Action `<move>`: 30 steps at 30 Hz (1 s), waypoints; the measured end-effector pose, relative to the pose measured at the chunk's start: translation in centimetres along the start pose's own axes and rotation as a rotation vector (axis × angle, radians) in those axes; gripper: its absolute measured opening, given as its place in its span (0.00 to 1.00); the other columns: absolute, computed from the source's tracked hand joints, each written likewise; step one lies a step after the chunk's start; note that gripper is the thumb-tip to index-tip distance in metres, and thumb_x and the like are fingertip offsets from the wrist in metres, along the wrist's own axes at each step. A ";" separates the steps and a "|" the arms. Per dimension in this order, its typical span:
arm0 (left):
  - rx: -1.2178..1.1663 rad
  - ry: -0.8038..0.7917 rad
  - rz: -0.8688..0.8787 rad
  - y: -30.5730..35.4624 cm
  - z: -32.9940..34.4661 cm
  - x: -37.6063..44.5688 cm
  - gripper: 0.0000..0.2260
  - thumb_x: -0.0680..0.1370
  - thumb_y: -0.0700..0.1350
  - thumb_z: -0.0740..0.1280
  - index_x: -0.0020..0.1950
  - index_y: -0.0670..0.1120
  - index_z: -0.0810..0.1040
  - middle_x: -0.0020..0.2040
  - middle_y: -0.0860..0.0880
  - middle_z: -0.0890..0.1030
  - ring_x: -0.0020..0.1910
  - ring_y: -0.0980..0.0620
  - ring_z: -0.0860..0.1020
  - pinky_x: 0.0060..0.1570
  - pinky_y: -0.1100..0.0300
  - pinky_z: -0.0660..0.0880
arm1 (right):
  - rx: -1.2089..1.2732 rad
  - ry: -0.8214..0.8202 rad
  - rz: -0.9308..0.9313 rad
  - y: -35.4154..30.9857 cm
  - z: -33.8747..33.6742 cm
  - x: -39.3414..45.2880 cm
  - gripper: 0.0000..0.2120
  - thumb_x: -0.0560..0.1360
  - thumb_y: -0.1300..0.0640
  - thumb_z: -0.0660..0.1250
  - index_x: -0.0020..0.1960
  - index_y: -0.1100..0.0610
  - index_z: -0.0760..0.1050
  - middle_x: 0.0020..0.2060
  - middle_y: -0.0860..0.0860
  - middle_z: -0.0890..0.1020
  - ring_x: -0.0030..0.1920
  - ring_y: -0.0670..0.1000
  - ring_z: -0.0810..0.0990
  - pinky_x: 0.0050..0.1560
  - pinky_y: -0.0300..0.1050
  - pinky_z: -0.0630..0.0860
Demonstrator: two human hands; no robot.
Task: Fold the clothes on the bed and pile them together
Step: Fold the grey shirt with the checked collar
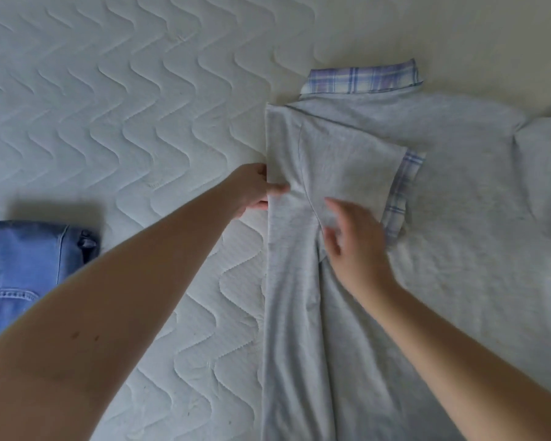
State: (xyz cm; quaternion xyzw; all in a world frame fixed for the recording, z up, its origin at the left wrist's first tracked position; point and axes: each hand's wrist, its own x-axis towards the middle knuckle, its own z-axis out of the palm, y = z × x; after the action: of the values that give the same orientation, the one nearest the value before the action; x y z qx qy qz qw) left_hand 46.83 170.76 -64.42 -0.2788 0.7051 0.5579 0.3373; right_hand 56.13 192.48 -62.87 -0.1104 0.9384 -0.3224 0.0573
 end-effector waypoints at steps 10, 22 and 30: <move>-0.161 0.008 -0.030 -5.5 2.5 -4.9 0.16 0.76 0.55 0.71 0.59 0.47 0.79 0.51 0.51 0.86 0.49 0.55 0.84 0.43 0.62 0.80 | -0.359 -0.136 -0.213 -0.6 4.3 -7.3 0.24 0.81 0.55 0.58 0.75 0.61 0.63 0.75 0.55 0.64 0.76 0.55 0.59 0.75 0.55 0.58; -0.106 -0.043 -0.102 -14.3 5.6 -11.5 0.14 0.75 0.53 0.73 0.55 0.46 0.82 0.54 0.43 0.84 0.53 0.47 0.83 0.63 0.48 0.76 | 0.097 -0.230 0.182 -3.1 4.0 -16.0 0.26 0.81 0.57 0.59 0.77 0.58 0.58 0.75 0.55 0.63 0.75 0.52 0.61 0.73 0.42 0.61; -0.257 0.075 -0.110 -21.2 8.5 -17.1 0.19 0.79 0.56 0.66 0.60 0.43 0.81 0.53 0.46 0.85 0.54 0.46 0.83 0.59 0.50 0.78 | 0.293 -0.318 0.603 -3.4 4.2 -18.5 0.09 0.76 0.52 0.68 0.47 0.57 0.76 0.37 0.48 0.78 0.40 0.50 0.77 0.39 0.41 0.68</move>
State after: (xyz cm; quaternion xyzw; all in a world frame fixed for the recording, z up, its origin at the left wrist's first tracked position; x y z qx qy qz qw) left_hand 75.10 174.63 -64.88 -0.3784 0.6237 0.6134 0.3025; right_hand 75.44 191.87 -63.37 0.1316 0.8521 -0.4006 0.3101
